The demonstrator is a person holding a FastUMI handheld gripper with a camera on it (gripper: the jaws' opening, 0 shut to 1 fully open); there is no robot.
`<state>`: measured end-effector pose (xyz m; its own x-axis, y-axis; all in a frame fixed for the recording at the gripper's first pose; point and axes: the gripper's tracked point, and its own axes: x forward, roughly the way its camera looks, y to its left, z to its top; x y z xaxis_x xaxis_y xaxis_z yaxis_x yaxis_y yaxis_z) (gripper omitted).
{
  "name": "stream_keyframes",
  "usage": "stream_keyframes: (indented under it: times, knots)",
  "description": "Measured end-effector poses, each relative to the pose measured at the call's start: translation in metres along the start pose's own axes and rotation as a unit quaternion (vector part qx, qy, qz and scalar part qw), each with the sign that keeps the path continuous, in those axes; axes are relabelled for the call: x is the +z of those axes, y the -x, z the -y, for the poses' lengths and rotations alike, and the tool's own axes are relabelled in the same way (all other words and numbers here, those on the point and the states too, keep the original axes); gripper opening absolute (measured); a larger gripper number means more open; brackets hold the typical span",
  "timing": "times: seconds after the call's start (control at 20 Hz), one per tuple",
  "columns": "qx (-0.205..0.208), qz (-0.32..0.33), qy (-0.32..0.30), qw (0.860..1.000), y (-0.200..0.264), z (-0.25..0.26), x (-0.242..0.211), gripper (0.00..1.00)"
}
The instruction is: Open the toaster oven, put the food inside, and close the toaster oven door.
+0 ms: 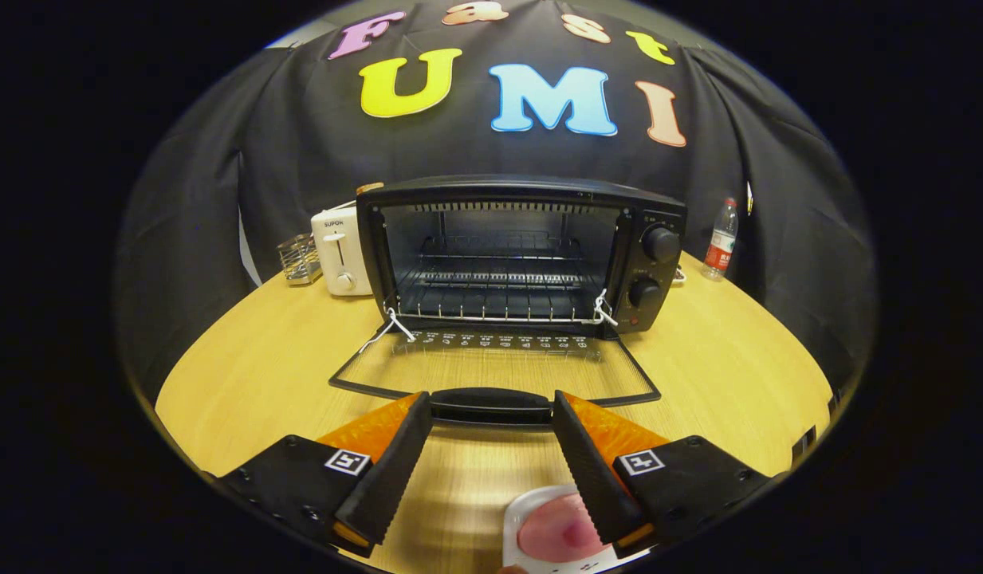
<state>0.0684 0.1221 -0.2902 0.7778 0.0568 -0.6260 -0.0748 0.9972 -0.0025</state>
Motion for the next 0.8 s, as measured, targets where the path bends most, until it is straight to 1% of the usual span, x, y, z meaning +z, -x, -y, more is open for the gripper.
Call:
stream_keyframes:
  times: [0.2, 0.35, 0.5, 0.7, 0.8]
  knots:
    - [0.032, 0.009, -0.002, 0.999, 0.034, 0.001, 0.012, 0.97]
    - [0.071, -0.002, -0.008, 0.997, 0.058, 0.008, 0.018, 0.97]
    - [0.111, -0.030, -0.002, 0.993, 0.072, 0.023, 0.019, 0.97]
    - [0.155, -0.089, 0.012, 0.984, 0.087, 0.057, 0.004, 0.98]
    - [0.184, -0.122, -0.012, 0.975, 0.093, 0.073, -0.002, 0.98]
